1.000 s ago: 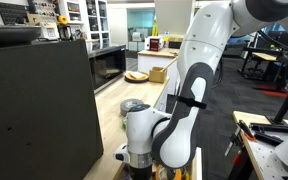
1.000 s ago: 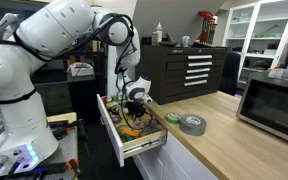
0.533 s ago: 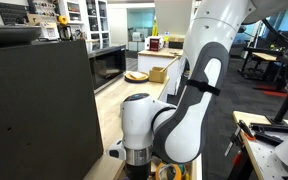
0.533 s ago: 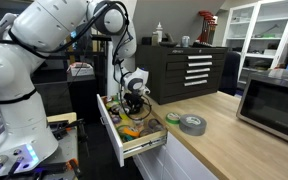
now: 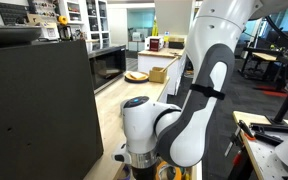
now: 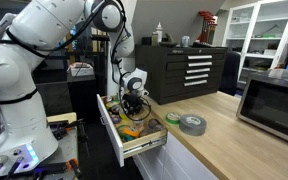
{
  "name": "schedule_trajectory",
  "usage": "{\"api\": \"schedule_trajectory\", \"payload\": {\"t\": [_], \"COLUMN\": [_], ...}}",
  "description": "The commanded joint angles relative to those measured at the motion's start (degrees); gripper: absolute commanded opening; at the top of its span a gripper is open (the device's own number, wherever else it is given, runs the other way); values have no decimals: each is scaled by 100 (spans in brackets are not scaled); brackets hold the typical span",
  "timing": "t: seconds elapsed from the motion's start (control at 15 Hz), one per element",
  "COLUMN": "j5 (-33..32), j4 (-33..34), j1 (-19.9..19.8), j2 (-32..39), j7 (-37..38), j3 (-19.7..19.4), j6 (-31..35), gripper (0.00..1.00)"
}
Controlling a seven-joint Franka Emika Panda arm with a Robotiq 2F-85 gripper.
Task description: Take the orange masking tape out of the drawer and put it on the counter
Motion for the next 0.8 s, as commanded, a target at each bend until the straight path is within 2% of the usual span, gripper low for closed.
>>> {"api": "schedule_trajectory", "payload": {"t": [0.0,0.2,0.33,0.73], "j5": [-408,-565,-586,-664], "j4": [28,108,138,212], "j1": [517,672,709,761], "j2": [-55,50,106,238], "j7": [327,351,329,277], "j3": [-580,-735,-731,-712], "j6": [-251,-292,-286,-268], "gripper": [69,89,99,100]}}
